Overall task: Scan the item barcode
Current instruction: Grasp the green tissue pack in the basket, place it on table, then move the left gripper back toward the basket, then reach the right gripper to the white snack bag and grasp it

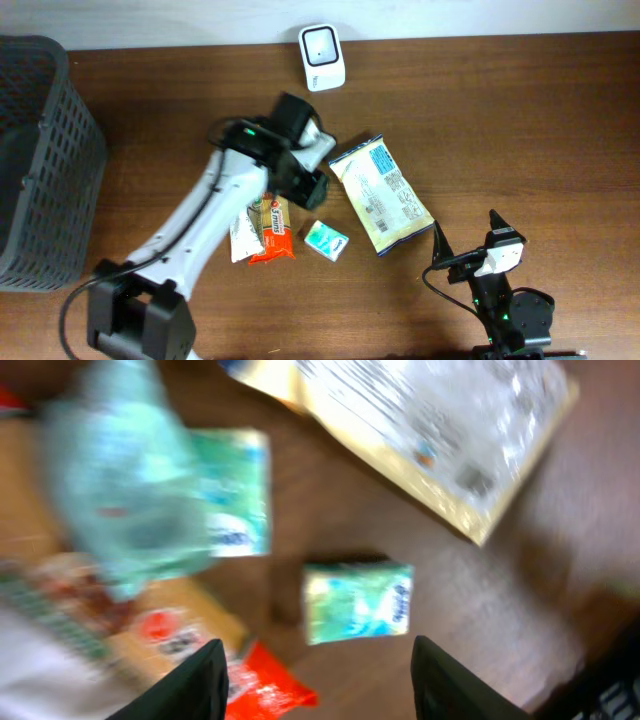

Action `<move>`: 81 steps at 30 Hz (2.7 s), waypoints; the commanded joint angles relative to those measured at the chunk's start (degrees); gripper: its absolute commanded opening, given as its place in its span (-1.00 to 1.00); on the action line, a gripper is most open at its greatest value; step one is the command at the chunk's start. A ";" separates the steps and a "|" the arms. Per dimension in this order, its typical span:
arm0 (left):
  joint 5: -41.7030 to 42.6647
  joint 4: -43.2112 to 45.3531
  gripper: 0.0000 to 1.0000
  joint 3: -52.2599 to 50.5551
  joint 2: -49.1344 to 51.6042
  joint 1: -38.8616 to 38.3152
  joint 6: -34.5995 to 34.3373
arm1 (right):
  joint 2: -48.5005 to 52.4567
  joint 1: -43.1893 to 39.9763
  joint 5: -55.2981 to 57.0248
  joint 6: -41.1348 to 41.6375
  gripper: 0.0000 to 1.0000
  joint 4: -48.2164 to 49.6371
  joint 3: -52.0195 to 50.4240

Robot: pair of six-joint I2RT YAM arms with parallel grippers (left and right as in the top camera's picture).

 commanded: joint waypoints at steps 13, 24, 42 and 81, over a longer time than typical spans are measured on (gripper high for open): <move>0.22 -1.01 0.52 7.45 -11.28 34.84 0.48 | -0.37 -0.42 -0.33 -0.20 0.97 0.00 -0.52; -22.49 2.89 0.98 7.45 -11.26 37.86 0.52 | -0.37 -0.42 -0.33 -0.20 0.98 0.00 -0.52; -19.98 3.28 0.99 7.39 -11.26 37.86 8.46 | -0.37 -0.42 -0.35 -0.20 0.98 0.00 -0.52; -19.98 3.28 0.98 7.39 -11.26 37.86 8.46 | 61.37 -0.37 -24.70 -5.60 0.97 -44.57 69.07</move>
